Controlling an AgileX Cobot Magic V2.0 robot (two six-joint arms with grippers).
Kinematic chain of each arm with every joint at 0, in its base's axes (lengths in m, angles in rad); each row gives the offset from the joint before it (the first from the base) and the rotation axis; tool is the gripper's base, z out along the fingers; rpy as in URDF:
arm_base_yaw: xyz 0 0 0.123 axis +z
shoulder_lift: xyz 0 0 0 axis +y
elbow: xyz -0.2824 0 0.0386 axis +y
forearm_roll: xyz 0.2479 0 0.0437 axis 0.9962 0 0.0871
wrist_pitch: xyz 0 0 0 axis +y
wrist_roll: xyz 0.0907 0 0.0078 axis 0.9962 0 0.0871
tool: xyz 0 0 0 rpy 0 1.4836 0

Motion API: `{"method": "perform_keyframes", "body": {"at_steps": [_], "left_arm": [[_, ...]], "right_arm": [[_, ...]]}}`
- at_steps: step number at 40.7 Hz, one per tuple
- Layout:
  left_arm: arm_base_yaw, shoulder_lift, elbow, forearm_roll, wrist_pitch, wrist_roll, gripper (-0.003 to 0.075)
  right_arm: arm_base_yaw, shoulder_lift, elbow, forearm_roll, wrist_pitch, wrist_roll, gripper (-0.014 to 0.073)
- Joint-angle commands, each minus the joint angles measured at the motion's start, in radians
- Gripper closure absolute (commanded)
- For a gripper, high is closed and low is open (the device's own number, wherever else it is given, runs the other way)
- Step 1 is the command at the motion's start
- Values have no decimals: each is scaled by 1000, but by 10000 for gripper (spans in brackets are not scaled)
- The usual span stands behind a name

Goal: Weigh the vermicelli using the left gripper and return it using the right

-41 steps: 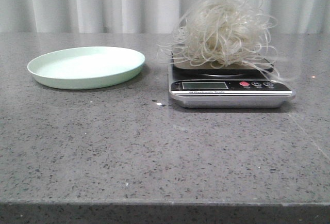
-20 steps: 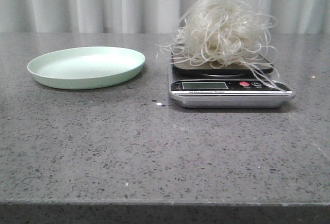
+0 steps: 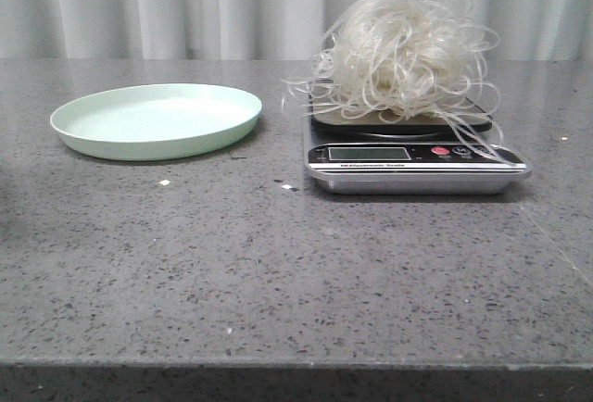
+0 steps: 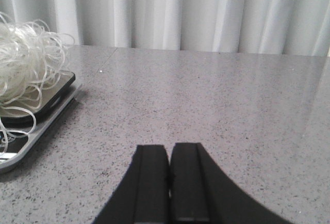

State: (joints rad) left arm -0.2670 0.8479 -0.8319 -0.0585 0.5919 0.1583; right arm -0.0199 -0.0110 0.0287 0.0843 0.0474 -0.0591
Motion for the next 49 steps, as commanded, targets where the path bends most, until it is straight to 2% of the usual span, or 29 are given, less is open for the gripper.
{"method": "perform_keyframes", "body": {"at_steps": [1, 5, 10, 17, 23, 27, 32, 37, 40, 49], "left_arm": [[13, -98, 66, 35, -120, -10, 584], [13, -200, 164, 53, -202, -10, 584], [13, -297, 261, 53, -284, -10, 584], [13, -359, 304, 53, -284, -10, 584], [13, -359, 304, 53, -284, -10, 584], [13, -359, 304, 53, -284, -10, 584], [13, -359, 304, 53, -284, -10, 584], [13, -359, 304, 53, -284, -10, 584], [13, -359, 304, 53, -284, -10, 584], [13, -359, 304, 53, -284, -10, 584]], "right_arm": [[-6, -16, -9, 0, -123, -2, 442], [-6, -16, -27, 55, -185, -2, 442], [-6, 7, -108, 125, -188, -2, 442], [-4, 161, -314, 136, -132, -2, 442], [0, 384, -552, 136, -33, -2, 442], [25, 546, -728, 136, 93, -2, 442], [97, 722, -944, 134, 228, -20, 442], [198, 899, -1119, 134, 303, -122, 435], [259, 999, -1201, 134, 350, -145, 385], [348, 1248, -1370, 136, 487, -145, 87]]}}
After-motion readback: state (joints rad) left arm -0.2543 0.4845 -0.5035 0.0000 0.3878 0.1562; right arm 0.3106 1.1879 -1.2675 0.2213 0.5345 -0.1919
